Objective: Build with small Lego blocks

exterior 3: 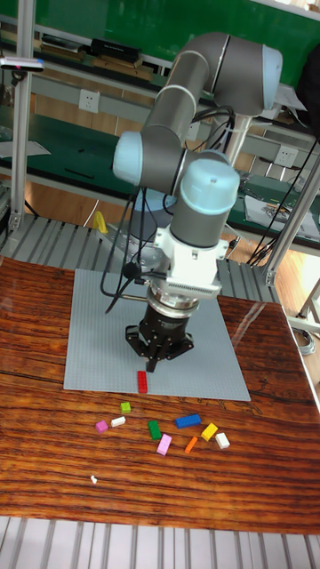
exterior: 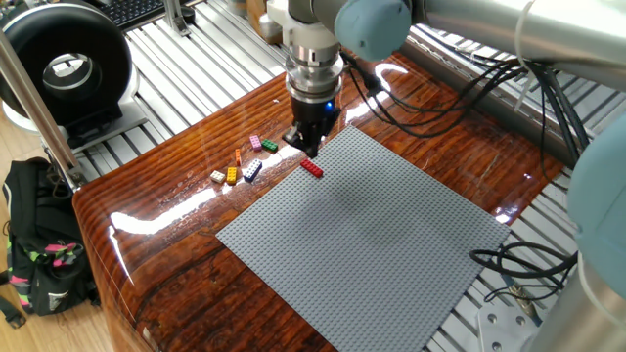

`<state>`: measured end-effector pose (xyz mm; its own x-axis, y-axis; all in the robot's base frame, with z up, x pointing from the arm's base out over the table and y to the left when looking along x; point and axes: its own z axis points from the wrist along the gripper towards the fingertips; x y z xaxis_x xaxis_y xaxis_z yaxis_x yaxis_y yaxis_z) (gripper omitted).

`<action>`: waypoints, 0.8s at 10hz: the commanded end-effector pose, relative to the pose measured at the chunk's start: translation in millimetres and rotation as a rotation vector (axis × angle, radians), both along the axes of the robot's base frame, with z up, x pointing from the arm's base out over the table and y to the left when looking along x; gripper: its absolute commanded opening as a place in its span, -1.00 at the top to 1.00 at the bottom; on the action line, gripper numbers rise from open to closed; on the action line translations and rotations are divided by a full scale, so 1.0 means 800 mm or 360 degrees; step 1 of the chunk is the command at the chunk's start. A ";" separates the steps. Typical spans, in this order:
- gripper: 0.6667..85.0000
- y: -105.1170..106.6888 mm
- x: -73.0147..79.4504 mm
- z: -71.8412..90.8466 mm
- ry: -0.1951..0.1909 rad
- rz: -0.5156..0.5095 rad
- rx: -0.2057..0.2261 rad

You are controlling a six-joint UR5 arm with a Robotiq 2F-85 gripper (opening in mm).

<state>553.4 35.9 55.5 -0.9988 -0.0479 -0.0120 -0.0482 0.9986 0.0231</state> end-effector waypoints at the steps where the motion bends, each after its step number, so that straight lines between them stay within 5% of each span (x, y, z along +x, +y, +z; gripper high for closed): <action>1: 0.98 0.019 0.046 0.028 -0.0101 0.0011 0.0015; 4: 0.98 0.024 0.089 0.028 -0.0121 0.0055 -0.0002; 8: 0.93 0.022 0.122 -0.020 -0.0149 0.0135 -0.0007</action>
